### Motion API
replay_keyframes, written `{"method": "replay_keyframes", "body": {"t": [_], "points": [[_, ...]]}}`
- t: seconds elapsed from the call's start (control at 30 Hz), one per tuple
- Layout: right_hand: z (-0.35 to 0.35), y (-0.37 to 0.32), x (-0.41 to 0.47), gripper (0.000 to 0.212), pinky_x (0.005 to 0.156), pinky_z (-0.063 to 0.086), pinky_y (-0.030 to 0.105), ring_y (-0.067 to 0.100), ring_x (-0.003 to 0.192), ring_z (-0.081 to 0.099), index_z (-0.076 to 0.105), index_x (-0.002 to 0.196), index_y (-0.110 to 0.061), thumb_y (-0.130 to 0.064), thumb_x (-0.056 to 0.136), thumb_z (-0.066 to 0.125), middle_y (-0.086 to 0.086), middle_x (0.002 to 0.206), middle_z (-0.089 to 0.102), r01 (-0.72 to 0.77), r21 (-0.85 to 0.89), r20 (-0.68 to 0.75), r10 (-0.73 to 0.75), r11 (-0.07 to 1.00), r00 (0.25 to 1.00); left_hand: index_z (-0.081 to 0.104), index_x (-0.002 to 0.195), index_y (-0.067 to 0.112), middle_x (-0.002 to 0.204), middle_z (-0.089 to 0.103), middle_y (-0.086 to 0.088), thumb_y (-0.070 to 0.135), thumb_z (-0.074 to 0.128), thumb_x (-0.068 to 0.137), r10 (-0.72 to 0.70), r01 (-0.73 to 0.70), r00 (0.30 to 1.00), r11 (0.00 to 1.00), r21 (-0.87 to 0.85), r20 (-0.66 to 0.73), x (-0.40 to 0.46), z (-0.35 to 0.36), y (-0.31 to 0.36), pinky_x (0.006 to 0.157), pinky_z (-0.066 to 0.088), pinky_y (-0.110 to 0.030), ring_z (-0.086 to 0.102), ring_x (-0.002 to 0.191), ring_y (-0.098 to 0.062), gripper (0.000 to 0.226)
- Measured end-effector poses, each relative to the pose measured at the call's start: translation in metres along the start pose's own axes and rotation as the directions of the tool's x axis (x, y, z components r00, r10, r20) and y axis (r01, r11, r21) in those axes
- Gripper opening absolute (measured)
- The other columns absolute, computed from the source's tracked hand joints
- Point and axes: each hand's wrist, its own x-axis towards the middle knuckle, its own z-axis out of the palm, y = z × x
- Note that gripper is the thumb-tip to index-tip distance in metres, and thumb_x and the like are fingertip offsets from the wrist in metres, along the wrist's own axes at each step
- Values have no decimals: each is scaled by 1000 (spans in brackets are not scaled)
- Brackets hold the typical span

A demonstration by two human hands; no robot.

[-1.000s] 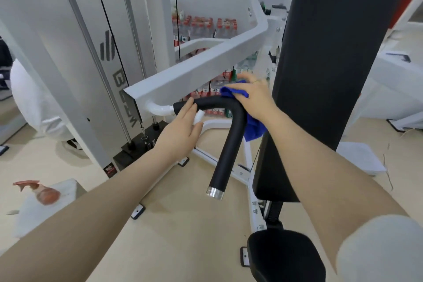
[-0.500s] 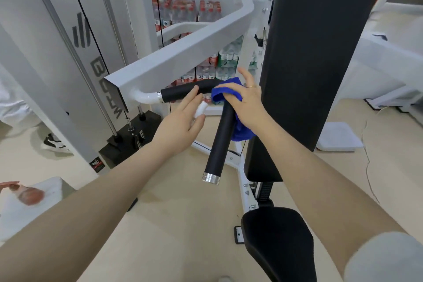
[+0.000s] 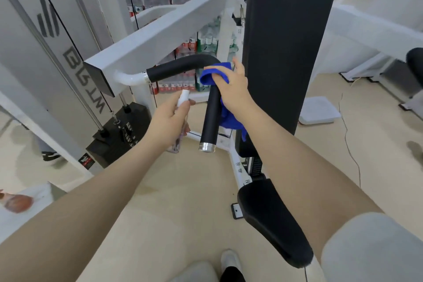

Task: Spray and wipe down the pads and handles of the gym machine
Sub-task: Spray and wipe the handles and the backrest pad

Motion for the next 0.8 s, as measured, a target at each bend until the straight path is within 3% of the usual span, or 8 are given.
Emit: {"method": "replay_keyframes", "body": {"t": [0.1,0.23,0.3,0.4,0.5,0.6,0.73,0.8], "points": [[11,11,-16,20,112,25,44,30,135,21,67,102,-29,-26,95,49,-2,156,6,32,-38,31,-31,999,999,55,107,16,71,58,-6,26,37,98,50,-49,998,999,6,-36,-7,-6,-3,56,51,-32,55,51,-12,23],[36,36,-80,15,100,42,47,34,123,42,63,73,-49,-50,76,48,4,152,19,121,-22,111,-118,992,987,53,100,16,64,54,-7,23,39,96,6,-14,997,993,-119,-74,-7,4,-2,48,46,-28,53,52,-15,17],[41,39,-91,15,100,42,47,33,124,42,63,79,-48,-40,83,51,0,155,9,133,-39,102,-129,990,986,52,95,16,60,50,-5,22,39,95,-25,5,994,983,-182,-107,-8,12,1,45,44,-23,50,46,-9,15],[36,32,-69,20,107,36,41,28,132,31,68,105,-27,-19,93,55,-4,157,-4,79,-73,21,-78,994,997,51,95,14,61,50,-5,21,38,96,-48,15,990,970,-241,-132,-9,15,4,46,44,-25,49,47,-12,15],[29,10,-34,26,108,31,37,31,134,25,64,117,-25,-20,95,51,-1,158,-4,-37,-104,-68,30,994,997,52,98,15,62,53,-6,23,38,95,-27,-4,990,976,-216,-139,-12,8,2,50,45,-28,51,50,-16,17],[29,3,-37,25,109,31,41,32,134,28,63,116,-23,-23,95,50,0,158,-3,-49,-112,-28,46,993,999,52,104,13,61,53,-6,23,38,96,49,-64,991,991,-121,-125,-16,3,2,51,46,-26,52,51,-13,19],[36,18,-88,21,106,36,35,22,126,39,64,110,-19,-18,93,51,5,153,13,22,-123,91,-11,992,996,50,106,13,63,55,-6,24,38,97,93,-99,989,994,-46,-115,-12,3,3,49,44,-21,49,45,-3,18],[38,20,-86,24,103,40,39,24,120,43,62,114,-22,-18,94,49,9,147,25,33,-171,78,-20,985,997,48,106,16,67,55,-7,23,38,97,121,-124,986,992,-22,-115,-9,6,4,48,44,-19,49,46,-3,15]]}}
